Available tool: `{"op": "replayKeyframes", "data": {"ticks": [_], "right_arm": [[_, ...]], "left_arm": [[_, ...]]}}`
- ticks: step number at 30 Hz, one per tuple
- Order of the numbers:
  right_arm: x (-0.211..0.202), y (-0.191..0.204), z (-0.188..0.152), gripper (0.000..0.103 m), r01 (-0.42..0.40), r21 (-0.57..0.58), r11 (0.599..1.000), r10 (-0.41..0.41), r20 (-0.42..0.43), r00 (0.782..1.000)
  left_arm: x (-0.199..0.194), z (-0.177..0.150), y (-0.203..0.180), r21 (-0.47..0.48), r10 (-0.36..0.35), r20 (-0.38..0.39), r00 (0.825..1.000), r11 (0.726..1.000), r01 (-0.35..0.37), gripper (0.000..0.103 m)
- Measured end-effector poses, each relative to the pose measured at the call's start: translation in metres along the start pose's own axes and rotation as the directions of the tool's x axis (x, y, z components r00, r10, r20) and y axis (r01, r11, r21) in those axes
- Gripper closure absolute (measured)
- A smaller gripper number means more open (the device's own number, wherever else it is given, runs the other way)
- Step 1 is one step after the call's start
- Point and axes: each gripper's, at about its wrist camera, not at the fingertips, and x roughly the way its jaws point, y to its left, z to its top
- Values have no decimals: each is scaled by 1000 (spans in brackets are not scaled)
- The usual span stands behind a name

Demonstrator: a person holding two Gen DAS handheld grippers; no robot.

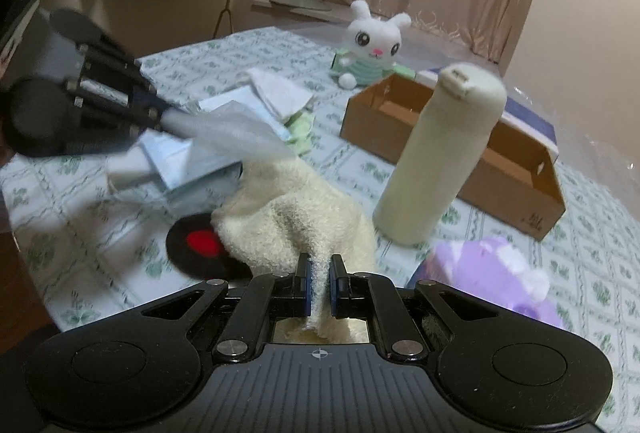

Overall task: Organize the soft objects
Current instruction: 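Grasp the clear plastic bag with the left gripper while the right gripper holds the towel, then carry the bag with the left gripper while the right gripper carries the towel to the box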

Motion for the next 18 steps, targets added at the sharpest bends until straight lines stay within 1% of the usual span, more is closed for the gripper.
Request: {"op": "replayKeyframes", "data": {"ticks": [1, 2, 4, 7, 9, 13, 15, 16, 17, 18], "right_arm": [[0, 1, -2, 95, -2, 5, 1000, 2, -2, 1000], [0, 2, -4, 95, -4, 8, 1000, 4, -4, 1000], [0, 4, -6, 95, -6, 11, 1000, 6, -8, 1000], [0, 3, -7, 95, -5, 18, 1000, 5, -5, 1000], [1, 2, -7, 95, -5, 21, 1000, 5, -1, 1000], [3, -2, -6, 95, -1, 26, 1000, 1, -2, 1000], [4, -3, -7, 95, 1, 29, 1000, -1, -3, 1000], [4, -4, -7, 95, 1, 30, 1000, -1, -5, 1000], [3, -3, -7, 95, 2, 30, 1000, -2, -5, 1000], [3, -4, -7, 95, 4, 31, 1000, -4, -4, 1000]], "left_arm": [[2, -3, -6, 24, 9, 1, 1000, 1000, -9, 88], [5, -5, -13, 59, 21, 4, 1000, 998, -21, 75], [10, -7, -23, 120, 44, 13, 999, 992, -45, 63], [18, -7, -30, 175, 41, 33, 999, 984, -46, 52], [24, -5, -32, 201, 32, 46, 998, 979, -40, 49], [34, 3, -37, 271, 24, 85, 996, 961, -46, 49], [36, 8, -37, 284, 16, 93, 996, 958, -42, 53], [38, 11, -36, 281, 7, 94, 996, 959, -34, 63], [38, 13, -34, 275, -1, 92, 996, 961, -25, 77], [39, 16, -32, 268, 0, 91, 996, 963, -25, 84]]}}
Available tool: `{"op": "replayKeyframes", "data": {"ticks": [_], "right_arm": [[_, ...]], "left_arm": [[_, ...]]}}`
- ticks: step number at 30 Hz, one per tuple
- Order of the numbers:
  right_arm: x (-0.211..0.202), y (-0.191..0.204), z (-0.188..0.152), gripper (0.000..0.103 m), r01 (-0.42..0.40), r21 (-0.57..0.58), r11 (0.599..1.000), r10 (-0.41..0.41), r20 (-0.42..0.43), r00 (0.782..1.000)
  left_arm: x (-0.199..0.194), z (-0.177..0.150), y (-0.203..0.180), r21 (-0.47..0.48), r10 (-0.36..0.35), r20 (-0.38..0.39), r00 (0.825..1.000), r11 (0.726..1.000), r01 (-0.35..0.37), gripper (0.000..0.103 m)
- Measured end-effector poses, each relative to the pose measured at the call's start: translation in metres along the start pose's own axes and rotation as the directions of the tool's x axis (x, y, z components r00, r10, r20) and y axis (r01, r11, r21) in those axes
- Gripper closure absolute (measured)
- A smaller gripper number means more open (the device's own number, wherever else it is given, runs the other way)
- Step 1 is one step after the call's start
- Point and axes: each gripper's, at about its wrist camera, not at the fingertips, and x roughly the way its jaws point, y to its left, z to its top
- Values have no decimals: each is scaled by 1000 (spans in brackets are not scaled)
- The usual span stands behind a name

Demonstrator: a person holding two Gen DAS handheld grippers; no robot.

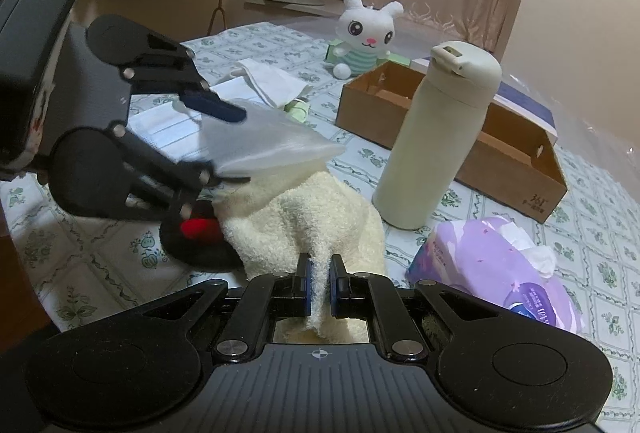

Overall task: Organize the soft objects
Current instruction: 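Carry the bag with the left gripper while the right gripper carries the towel to the box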

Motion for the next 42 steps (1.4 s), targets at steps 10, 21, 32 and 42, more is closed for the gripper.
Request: {"op": "replayKeyframes", "data": {"ticks": [10, 21, 32, 42], "right_arm": [[-29, -8, 15, 95, 22, 10, 1000, -22, 80, 997], [-99, -25, 50, 96, 75, 45, 996, -83, 231, 969], [-149, -58, 64, 96, 81, 144, 986, -120, 291, 949], [-167, -86, 65, 96, 120, 180, 976, -167, 275, 947]], "left_arm": [[-29, 18, 41, -175, 20, 8, 1000, 984, -18, 102], [-77, 50, 87, -374, 37, 41, 998, 927, -19, 102], [-98, 64, 96, -449, 24, 44, 999, 894, -1, 102], [-94, 80, 117, -484, -10, 56, 998, 874, 36, 102]]}}
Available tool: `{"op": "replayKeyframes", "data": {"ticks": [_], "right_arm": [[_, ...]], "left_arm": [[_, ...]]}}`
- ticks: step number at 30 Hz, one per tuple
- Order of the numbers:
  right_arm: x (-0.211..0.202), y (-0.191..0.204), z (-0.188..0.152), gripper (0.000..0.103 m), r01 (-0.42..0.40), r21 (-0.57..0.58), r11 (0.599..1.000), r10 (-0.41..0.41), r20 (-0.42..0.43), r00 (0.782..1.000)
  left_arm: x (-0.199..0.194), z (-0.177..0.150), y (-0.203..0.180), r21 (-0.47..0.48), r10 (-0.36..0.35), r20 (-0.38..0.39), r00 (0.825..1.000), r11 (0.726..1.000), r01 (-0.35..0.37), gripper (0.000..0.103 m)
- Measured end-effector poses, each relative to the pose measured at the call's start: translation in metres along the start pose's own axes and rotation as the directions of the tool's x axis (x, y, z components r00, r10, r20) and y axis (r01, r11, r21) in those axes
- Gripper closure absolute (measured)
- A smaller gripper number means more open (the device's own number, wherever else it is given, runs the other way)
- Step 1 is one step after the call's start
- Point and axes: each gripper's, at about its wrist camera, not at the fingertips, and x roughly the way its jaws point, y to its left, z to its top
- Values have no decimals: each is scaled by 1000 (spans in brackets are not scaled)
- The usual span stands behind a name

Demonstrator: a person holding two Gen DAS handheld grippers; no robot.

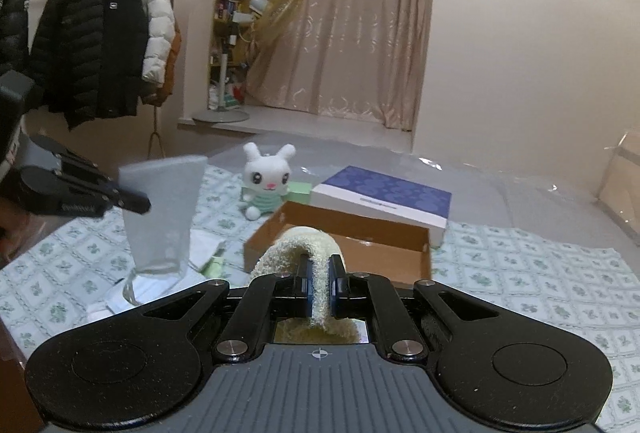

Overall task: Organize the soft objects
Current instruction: 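Carry the bag with the left gripper while the right gripper carries the towel to the box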

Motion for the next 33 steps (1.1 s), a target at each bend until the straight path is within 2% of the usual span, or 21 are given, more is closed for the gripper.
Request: {"op": "replayKeyframes", "data": {"ticks": [7, 13, 25, 33], "right_arm": [[11, -21, 8, 96, 42, -28, 999, -42, -6, 999], [38, -53, 23, 96, 68, -30, 997, -68, -5, 998], [135, -105, 61, 96, 24, -30, 999, -24, 4, 1000], [209, -127, 72, 96, -17, 9, 1000, 17, -5, 1000]], "left_arm": [[23, 26, 9, -4, -16, 0, 1000, 1000, 16, 102], [56, 55, 18, -6, -21, 10, 1000, 1000, 21, 102], [150, 101, 44, -46, -15, -4, 1000, 999, 15, 102], [208, 109, 55, -95, -21, -3, 1000, 995, 20, 102]]}}
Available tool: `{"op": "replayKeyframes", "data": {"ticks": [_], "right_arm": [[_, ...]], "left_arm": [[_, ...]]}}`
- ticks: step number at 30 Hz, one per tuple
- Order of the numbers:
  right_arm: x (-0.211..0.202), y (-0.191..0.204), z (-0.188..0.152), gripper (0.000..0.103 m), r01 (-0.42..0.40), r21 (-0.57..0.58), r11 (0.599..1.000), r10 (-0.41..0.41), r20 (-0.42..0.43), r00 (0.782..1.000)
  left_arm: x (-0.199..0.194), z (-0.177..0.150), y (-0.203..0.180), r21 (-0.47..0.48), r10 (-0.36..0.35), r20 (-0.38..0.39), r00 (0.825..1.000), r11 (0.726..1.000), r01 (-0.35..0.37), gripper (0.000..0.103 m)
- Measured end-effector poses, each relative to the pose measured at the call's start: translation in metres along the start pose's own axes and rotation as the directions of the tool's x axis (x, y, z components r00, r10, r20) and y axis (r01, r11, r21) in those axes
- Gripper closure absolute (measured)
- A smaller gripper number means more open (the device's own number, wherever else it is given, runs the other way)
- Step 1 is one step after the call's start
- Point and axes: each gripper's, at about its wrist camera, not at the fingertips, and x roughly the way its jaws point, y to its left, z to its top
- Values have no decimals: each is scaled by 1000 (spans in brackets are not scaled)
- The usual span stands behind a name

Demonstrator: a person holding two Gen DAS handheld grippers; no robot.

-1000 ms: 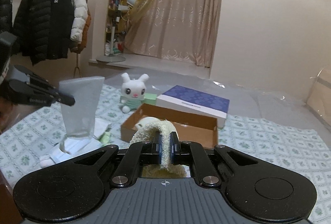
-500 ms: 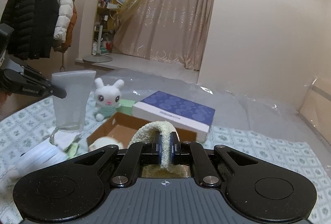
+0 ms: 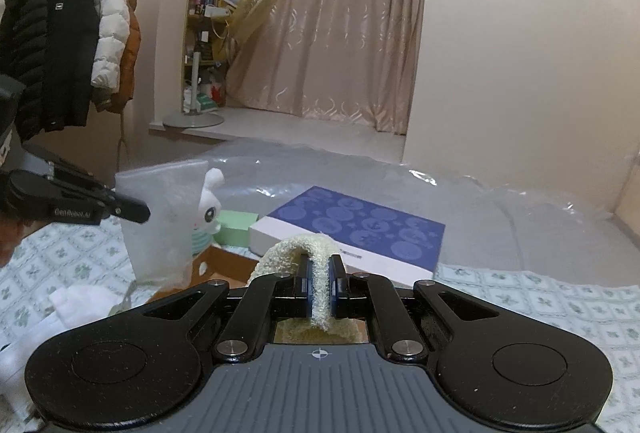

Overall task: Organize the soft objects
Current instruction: 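Carry the bag with the left gripper while the right gripper carries the towel to the box, then open both grippers to drop the towel and bag into the cardboard box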

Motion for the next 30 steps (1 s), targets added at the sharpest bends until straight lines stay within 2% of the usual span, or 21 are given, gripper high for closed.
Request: {"op": "replayKeyframes", "data": {"ticks": [4, 14, 19, 25, 27, 30], "right_arm": [[38, -9, -5, 96, -19, 16, 1000, 19, -25, 1000], [122, -16, -50, 95, -34, 9, 999, 35, -170, 985], [149, -19, -74, 95, -55, 35, 998, 62, -243, 968], [167, -27, -91, 95, -78, 111, 991, 109, -309, 945], [172, -27, -90, 95, -88, 122, 989, 124, -330, 936], [168, -29, -88, 95, -90, 132, 987, 129, -327, 936]], "left_arm": [[32, -5, -1, -4, -6, -16, 1000, 1000, 6, 102], [113, -45, 0, 37, 23, -142, 990, 999, -18, 102], [134, -60, 2, 25, 5, -189, 982, 1000, 0, 101], [142, -67, 6, 9, -6, -212, 977, 1000, 8, 99], [142, -66, 6, -6, -33, -209, 977, 999, 32, 95], [136, -64, 6, -25, -63, -202, 977, 998, 59, 77]]}}
